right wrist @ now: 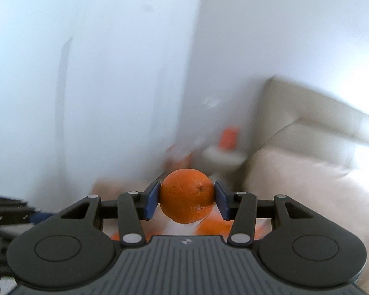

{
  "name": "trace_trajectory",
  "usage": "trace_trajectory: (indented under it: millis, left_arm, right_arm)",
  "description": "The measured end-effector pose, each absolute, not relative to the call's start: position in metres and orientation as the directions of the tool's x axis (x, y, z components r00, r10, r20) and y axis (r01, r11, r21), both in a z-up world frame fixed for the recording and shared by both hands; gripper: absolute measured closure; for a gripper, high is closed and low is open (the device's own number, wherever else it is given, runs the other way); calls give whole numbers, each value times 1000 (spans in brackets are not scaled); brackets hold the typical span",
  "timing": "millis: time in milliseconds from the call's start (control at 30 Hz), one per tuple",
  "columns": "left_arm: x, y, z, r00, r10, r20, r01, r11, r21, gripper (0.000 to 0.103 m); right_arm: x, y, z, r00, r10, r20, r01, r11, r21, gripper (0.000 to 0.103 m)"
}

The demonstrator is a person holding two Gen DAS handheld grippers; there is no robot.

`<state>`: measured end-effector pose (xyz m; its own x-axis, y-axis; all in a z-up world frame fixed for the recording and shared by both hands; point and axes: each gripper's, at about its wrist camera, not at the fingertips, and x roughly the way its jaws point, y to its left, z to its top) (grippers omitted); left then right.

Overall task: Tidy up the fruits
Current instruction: 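Carry both tangerines into the pink box and open both grippers, then lift both grippers out of the pink box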

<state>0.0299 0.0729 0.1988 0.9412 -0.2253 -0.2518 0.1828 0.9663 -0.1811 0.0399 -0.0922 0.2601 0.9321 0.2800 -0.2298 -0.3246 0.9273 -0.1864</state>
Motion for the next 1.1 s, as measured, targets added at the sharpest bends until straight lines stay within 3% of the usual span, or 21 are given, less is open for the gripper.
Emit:
trace_trajectory:
  millis: [67,167,267,500,700,900,1100]
  left_arm:
    - [54,53,201,920,-288,-267,239,950,-198,52]
    - [98,18,175,844,-387,-372,307,916,-257,52]
    - [138,-22,129,738,-433,-517,329,900,-284,52]
    - [178,-76,54,554,-422,-717,352,900,-258,53]
    - [168,-77,50,566,-411,-715,367,902,-229,55]
    - [165,-64,53,595,-417,-687,370,901,-226,55]
    - [137,-57,72,668,-422,-613,364,904,-225,55]
  right_arm:
    - [57,-116,281,949,204,-239,-249,952,-178,55]
    - [79,-152,282,948,117,-297,-170,972,-160,55]
    - [103,-177,252,919,58,-390,-128,979,-157,55]
    - [170,-207,164,741,41,-670,-92,995,-40,55]
    - [186,-203,108,596,14,-803,-121,990,-73,55]
    - [200,-212,91,473,100,-876,-114,992,52,54]
    - [178,-192,121,626,27,-779,-97,994,-43,44]
